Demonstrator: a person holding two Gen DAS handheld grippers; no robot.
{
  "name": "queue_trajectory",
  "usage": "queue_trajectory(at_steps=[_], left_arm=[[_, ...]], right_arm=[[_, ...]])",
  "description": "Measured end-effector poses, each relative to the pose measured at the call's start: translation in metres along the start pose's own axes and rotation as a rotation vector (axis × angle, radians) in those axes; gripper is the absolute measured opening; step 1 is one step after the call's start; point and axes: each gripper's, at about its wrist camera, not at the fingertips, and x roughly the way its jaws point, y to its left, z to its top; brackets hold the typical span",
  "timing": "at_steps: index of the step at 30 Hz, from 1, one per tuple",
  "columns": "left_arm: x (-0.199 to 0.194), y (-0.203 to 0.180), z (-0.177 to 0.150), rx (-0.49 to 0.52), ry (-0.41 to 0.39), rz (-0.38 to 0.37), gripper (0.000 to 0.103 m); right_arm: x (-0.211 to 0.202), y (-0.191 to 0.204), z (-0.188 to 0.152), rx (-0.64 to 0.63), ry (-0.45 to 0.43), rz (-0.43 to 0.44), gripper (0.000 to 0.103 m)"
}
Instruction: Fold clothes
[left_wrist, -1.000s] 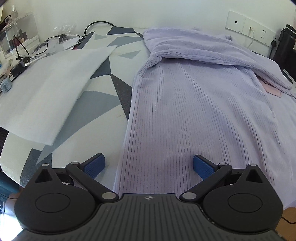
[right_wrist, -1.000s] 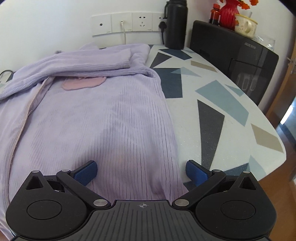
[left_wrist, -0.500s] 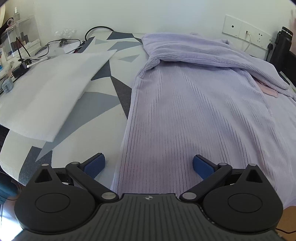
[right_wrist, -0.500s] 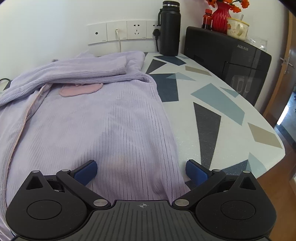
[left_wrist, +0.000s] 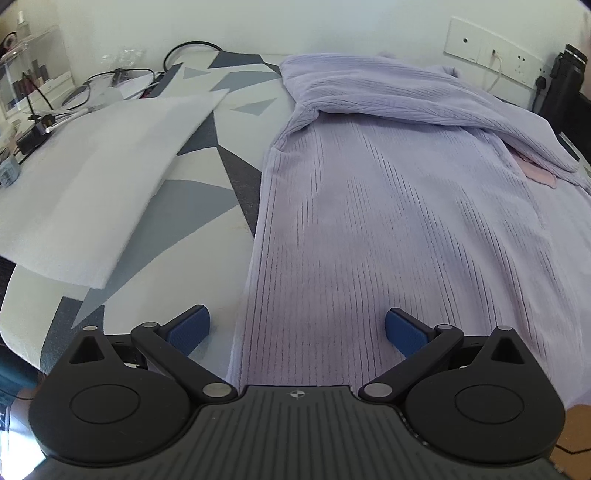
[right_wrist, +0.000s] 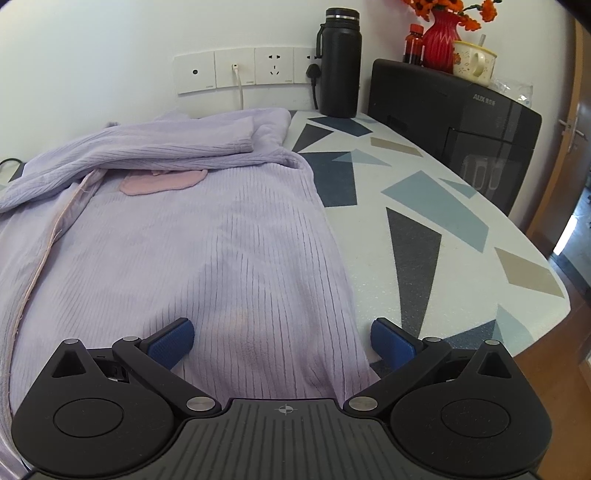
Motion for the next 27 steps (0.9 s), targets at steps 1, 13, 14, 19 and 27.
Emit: queue_trajectory(at_steps=[1,13,14,19,27], left_arm=[[-0.002,0.005,0.0,0.0,0.01,-0.022,0.103],[-0.074,0.044,-0.068,0.108,-0.161,-0.133,0.103],[-0.071,0.045,-0.074,0.106,-0.143,-0.136,0.103],[-0.056,0.049,-0.101,0.096,-0.067,-0.155,0.102],[-0.003,0.048,-0.11,0.123,0.03,-0.209,0.096]], right_arm=[[0.0,-0.001,0.001,-0.006,0.01,0.007,0.102],[-0.053,-0.043,-0.024,-0.027,-0.066,0.105,0.099],[-0.057,-0.044,-0.028,-0.031,-0.061,0.104,0.099],[-0.066,-0.042,-0.053,-0.071,0.003,0.137,0.099],[-0.049,-0.034,-0.084,-0.22,0.047,0.151,0.094]])
